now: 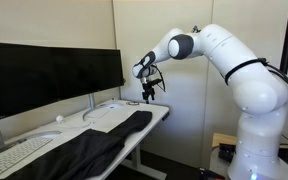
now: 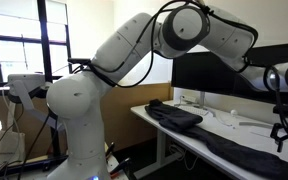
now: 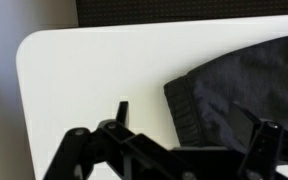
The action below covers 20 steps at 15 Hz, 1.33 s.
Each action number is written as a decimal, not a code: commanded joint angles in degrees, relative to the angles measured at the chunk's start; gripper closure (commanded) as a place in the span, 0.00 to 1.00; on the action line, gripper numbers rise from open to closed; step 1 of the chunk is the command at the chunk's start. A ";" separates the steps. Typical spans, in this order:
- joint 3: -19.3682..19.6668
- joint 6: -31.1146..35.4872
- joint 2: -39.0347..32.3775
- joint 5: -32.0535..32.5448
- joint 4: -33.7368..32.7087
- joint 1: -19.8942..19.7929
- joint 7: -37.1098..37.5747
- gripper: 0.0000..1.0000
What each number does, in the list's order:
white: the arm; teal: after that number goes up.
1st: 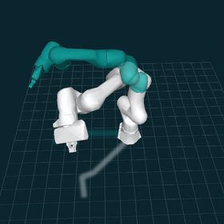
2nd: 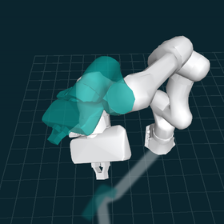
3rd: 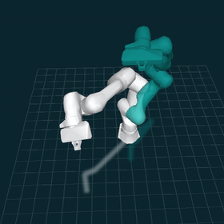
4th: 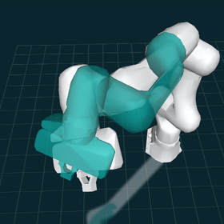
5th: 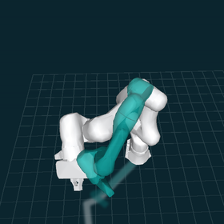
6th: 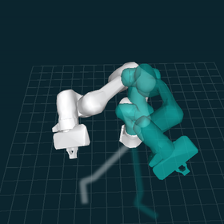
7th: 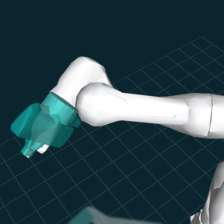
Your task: Fold the trousers in half from right to left.
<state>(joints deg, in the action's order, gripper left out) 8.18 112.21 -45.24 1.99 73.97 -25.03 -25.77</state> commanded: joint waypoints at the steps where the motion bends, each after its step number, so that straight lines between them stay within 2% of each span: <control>1: -1.89 -0.32 -3.10 -2.80 -3.25 -3.69 -3.80 0.00; 3: -2.45 -0.63 -4.37 -3.70 -4.04 -4.91 -4.98 0.00; 13: -7.11 4.47 -6.48 -5.95 -2.68 -5.24 -5.00 0.00; 20: -8.42 4.37 -9.96 -6.59 -4.21 -3.40 -4.49 0.00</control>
<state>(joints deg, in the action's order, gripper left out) -0.01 115.55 -54.17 -2.79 70.44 -28.59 -28.76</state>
